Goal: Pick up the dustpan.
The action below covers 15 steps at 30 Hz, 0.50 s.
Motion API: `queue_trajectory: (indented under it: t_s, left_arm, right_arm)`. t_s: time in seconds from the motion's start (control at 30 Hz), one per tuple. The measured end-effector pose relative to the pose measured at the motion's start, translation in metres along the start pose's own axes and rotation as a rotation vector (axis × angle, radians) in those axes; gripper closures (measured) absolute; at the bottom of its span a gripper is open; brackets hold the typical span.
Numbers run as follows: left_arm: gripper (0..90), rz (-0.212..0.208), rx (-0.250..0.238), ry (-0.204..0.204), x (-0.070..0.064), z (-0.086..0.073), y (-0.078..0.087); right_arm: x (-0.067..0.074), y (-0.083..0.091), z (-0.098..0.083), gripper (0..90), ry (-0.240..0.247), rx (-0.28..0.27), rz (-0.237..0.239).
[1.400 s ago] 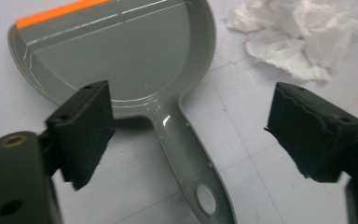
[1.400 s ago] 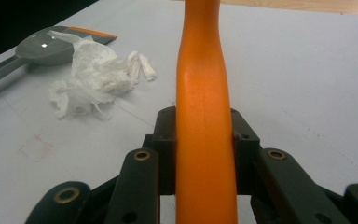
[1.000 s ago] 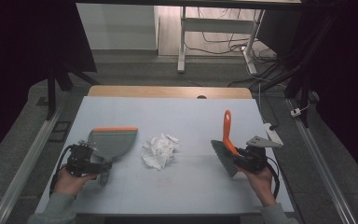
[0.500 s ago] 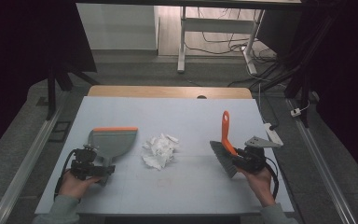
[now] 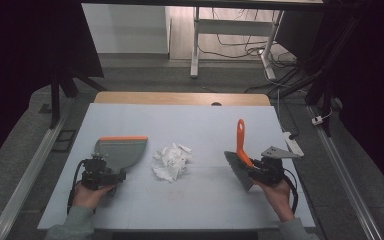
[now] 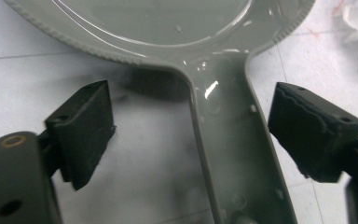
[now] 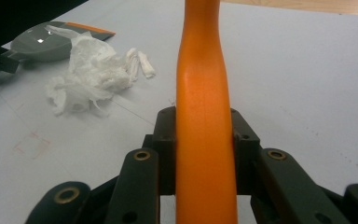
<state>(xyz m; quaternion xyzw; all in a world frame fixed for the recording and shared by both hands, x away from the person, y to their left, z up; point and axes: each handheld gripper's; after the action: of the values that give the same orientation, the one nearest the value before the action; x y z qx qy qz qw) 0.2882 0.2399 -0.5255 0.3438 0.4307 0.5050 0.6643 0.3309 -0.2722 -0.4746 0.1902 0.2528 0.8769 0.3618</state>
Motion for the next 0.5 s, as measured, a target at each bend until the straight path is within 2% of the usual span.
queue_trajectory:
  t_s: [0.13, 0.33, 0.37, 0.5]
  left_arm:
    - [20.1, -0.013, -0.009, 0.018, 0.0004, 0.0006, -0.0028]
    - [25.9, -0.002, -0.020, 0.021, 0.0003, 0.0013, -0.0042]
    - [28.1, 0.010, -0.026, 0.025, 0.0000, 0.0010, -0.0040]
    - [36.6, 0.000, -0.036, 0.031, 0.0008, 0.0006, -0.0032]
  right_arm:
    - [-0.0001, 0.0003, 0.0001, 70.2, -0.001, -0.005, -0.003]
    - [0.0003, -0.0005, 0.0000, 70.2, -0.001, 0.001, -0.001]
    - [0.0002, -0.0007, -0.0001, 70.2, -0.001, 0.003, -0.003]
    - [0.0000, -0.0002, -0.0002, 70.3, -0.002, 0.001, -0.006]
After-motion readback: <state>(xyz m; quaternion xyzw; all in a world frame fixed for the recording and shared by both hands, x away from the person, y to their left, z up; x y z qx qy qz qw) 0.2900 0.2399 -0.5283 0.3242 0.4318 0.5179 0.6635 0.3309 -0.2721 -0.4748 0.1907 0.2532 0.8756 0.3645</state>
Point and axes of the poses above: each handheld gripper's, and its own axes: y roughly backward along the jaws, z roughly out of its top, x roughly to its left, and after that the axes turned 5 degrees about x, right-handed
